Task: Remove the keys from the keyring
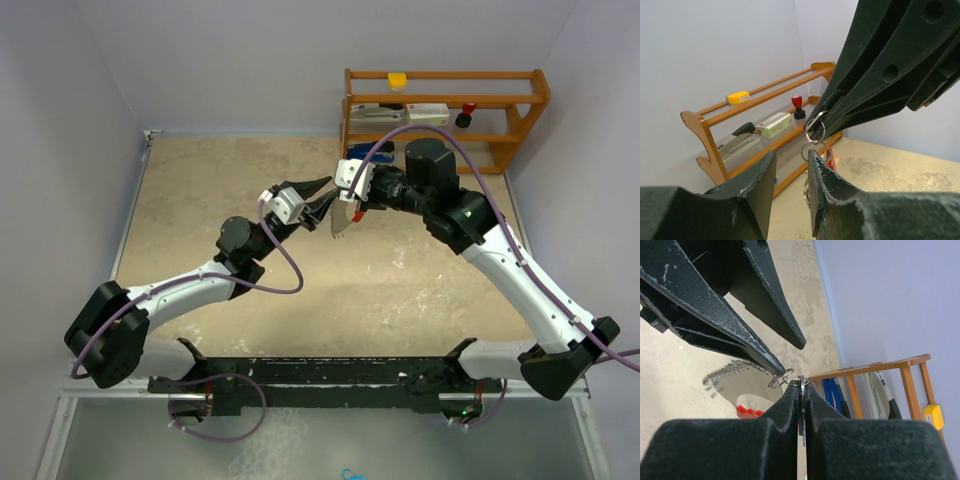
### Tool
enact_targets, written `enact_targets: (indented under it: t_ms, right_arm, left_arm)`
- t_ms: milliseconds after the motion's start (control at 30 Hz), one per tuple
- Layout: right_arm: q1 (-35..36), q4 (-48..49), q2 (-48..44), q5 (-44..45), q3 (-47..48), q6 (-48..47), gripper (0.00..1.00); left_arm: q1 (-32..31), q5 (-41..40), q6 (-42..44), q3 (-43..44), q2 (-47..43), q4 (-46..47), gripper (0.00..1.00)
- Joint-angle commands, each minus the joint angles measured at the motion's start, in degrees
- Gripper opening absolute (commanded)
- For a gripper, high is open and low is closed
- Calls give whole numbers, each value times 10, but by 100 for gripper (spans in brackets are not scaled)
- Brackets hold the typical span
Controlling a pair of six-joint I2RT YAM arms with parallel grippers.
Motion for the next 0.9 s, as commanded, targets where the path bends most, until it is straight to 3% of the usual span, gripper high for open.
enact_targets:
  t_ms: [0,867]
  right_arm:
    - [-1,34,-23,-11,-1,8,0]
    - [-1,32,-22,-19,1,10,0]
  left_arm:
    - [2,14,-4,33,6,15,28]
    - [3,39,-13,59,47,47,20]
